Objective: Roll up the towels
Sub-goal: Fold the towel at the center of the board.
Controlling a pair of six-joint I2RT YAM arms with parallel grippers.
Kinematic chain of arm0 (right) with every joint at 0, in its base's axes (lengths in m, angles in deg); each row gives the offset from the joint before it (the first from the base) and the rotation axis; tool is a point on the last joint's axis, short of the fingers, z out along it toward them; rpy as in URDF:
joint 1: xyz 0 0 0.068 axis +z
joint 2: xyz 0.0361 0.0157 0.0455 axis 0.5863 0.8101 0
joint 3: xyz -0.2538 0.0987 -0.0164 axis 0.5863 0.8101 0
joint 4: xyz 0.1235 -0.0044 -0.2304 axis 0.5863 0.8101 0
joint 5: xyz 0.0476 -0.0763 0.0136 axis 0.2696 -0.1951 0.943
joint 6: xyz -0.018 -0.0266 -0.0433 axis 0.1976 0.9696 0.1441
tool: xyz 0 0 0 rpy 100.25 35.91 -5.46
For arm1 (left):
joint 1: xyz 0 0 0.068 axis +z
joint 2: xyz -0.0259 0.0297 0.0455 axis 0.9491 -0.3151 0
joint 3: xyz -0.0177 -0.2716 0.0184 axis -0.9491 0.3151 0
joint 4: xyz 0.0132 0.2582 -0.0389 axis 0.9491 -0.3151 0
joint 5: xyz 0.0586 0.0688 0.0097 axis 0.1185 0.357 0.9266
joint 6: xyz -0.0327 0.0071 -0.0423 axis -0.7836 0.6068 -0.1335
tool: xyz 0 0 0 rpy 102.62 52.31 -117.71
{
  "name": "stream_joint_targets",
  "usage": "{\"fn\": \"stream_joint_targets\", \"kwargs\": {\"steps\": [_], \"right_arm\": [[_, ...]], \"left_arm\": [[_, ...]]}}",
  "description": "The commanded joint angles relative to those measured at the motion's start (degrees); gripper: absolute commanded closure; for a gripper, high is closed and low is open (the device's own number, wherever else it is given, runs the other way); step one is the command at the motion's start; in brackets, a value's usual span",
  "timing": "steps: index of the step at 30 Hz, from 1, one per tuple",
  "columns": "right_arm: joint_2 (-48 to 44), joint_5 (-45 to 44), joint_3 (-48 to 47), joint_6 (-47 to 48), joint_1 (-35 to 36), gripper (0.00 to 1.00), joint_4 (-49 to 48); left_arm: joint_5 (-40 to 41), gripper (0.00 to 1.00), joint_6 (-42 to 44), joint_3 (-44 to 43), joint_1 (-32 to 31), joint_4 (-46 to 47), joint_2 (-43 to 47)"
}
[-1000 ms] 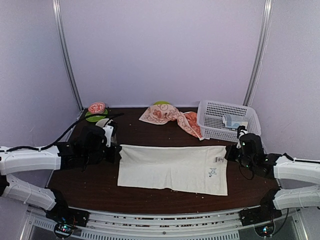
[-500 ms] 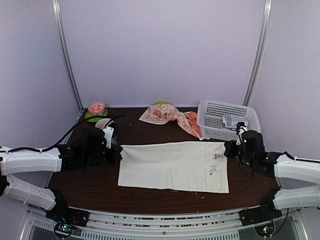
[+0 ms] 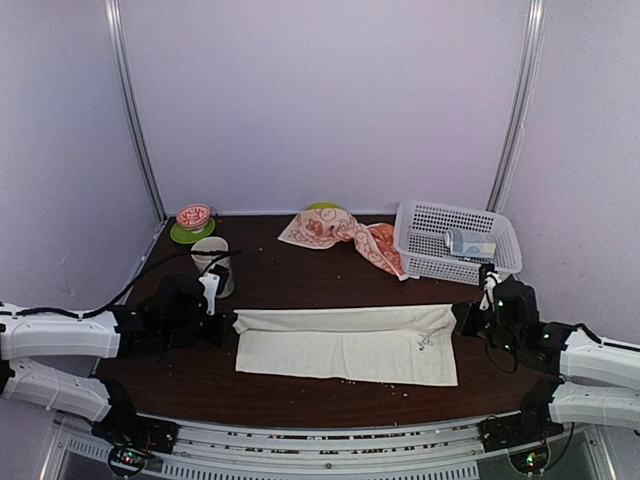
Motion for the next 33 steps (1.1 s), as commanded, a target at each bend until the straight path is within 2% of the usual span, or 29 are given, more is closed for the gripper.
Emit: {"fn": "stream_joint_targets", "kwargs": {"steps": [1, 21, 33], "right_arm": [[-2.0, -0.1, 1.9, -1.9, 0.4, 1.0, 3.1], [-4.1, -1.0, 4.8, -7.0, 5.7, 1.0, 5.4], [-6.2, -1.7, 5.9, -8.6, 7.9, 1.0, 8.3]], "left_arm": [[-0.2, 1.0, -1.9, 1.6, 0.5, 2.4, 0.5], [-6.5, 1.0, -2.0, 2.0, 0.4, 1.0, -1.2], [-6.7, 1.0, -2.5, 3.7, 0.2, -2.0, 1.0]]}}
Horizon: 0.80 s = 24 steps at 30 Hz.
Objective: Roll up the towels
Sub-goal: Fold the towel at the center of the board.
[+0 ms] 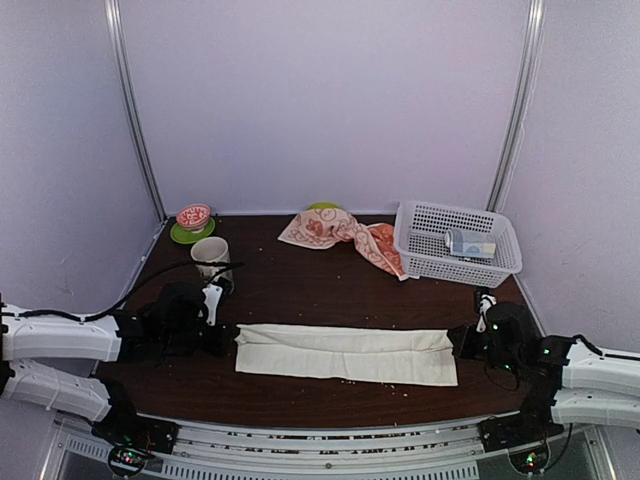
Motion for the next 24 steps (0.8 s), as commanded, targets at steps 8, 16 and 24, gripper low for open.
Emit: {"fn": "stream_joint_targets", "kwargs": {"steps": [8, 16, 24], "right_arm": [[-5.6, 0.5, 2.2, -3.4, 1.2, 1.0, 5.5], [-11.6, 4.3, 0.1, -3.5, 1.9, 0.32, 12.7], [-14.0, 2.2, -5.8, -1.9, 1.9, 0.3, 18.1]], "left_arm": [[-1.2, 0.87, -2.5, 4.0, 0.3, -2.6, 3.7], [-2.2, 0.31, -3.4, 3.6, -1.1, -8.7, 9.6], [-0.4, 0.23, -6.6, 0.2, -1.6, -17.5, 21.8]]}}
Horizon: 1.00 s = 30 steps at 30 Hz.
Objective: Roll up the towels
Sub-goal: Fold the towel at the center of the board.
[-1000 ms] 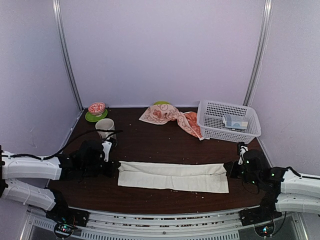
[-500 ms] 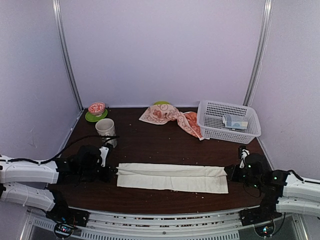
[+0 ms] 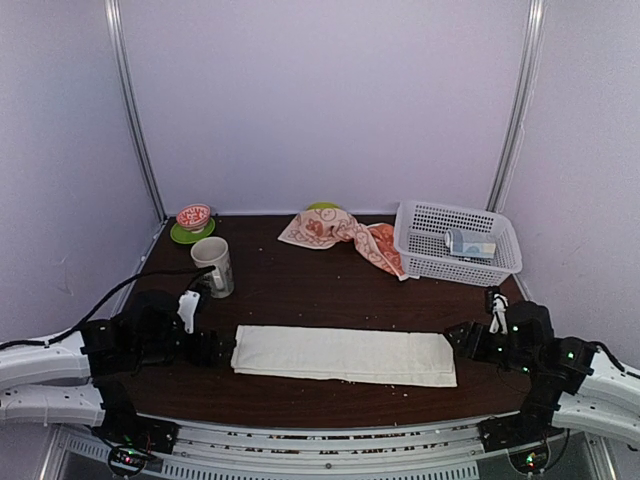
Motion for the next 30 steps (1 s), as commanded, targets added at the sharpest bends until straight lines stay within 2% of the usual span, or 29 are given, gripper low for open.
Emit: {"fn": "stream_joint_targets", "kwargs": {"steps": [1, 3, 6, 11, 17, 30], "right_arm": [[3.0, -1.3, -4.1, 0.8, 0.3, 0.32, 2.2], [8.1, -0.7, -5.8, 0.6, 0.3, 0.37, 0.8], [15.2, -0.9, -8.6, -1.3, 0.3, 0.45, 2.6], [15.5, -1.9, -8.3, -6.6, 0.3, 0.52, 6.2], [16.8, 1.6, -7.0, -10.6, 0.3, 0.6, 8.4], [21.6, 5.6, -3.9, -14.8, 0.3, 0.73, 6.9]], "left_arm": [[1.9, 0.23, -1.9, -4.0, -0.2, -4.9, 4.2], [3.3, 0.24, -1.8, -6.8, -0.2, -5.8, 2.8], [3.8, 0.26, -2.2, -13.1, -0.2, -9.5, -5.1], [2.4, 0.32, -6.9, -19.8, -0.2, -16.5, -18.3], [-0.2, 0.34, -12.5, -15.7, -0.2, -12.9, -18.7], [0.0, 0.37, -12.4, -13.7, -0.2, -11.6, -19.5]]}}
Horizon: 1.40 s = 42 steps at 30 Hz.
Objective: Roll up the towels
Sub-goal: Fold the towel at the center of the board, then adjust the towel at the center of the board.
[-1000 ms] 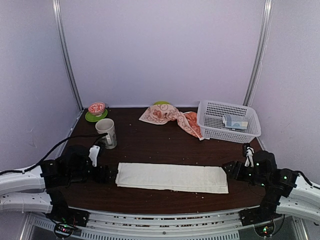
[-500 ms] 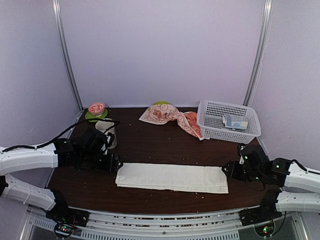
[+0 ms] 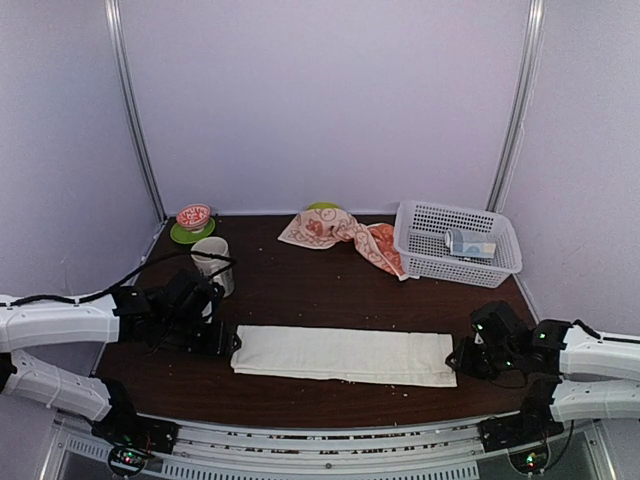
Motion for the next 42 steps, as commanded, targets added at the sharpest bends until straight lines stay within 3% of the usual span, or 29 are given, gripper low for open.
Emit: {"fn": "stream_joint_targets", "kwargs": {"steps": [1, 8, 17, 19, 22, 24, 26, 32, 42], "right_arm": [[0.4, 1.1, 1.3, -2.1, 0.3, 0.75, -0.3], [2.1, 1.9, 1.7, -2.6, 0.3, 0.87, -1.4], [3.3, 2.8, 2.3, -3.2, 0.3, 0.92, -3.6], [2.7, 3.0, 2.3, -3.3, 0.3, 0.88, -3.8], [2.6, 2.5, 2.0, -3.5, 0.3, 0.75, -2.4], [2.9, 2.0, 2.2, -3.6, 0.3, 0.73, -2.3], [3.3, 2.0, 2.7, -3.8, 0.3, 0.77, -2.9], [2.3, 1.9, 2.6, -3.9, 0.3, 1.0, -2.5], [-7.3, 2.1, -1.0, -1.7, 0.3, 1.0, 7.5]], "left_arm": [[0.1, 0.37, -0.5, 1.0, -0.2, 1.8, 0.2], [0.3, 0.37, -0.2, 1.5, -0.2, 2.0, 0.5], [0.4, 0.37, -0.4, 2.2, -0.2, 2.6, 0.5], [0.4, 0.37, -0.5, 2.3, -0.2, 2.7, 0.5], [0.5, 0.37, -0.5, 2.3, -0.2, 2.7, 0.4], [0.5, 0.37, -0.4, 2.3, -0.2, 2.9, 0.3], [0.5, 0.38, -0.4, 2.2, -0.2, 2.9, 0.0], [0.5, 0.38, -0.5, 2.2, -0.2, 2.7, 0.0], [1.3, 0.38, -0.3, 2.2, -0.2, 1.9, 0.7]]}}
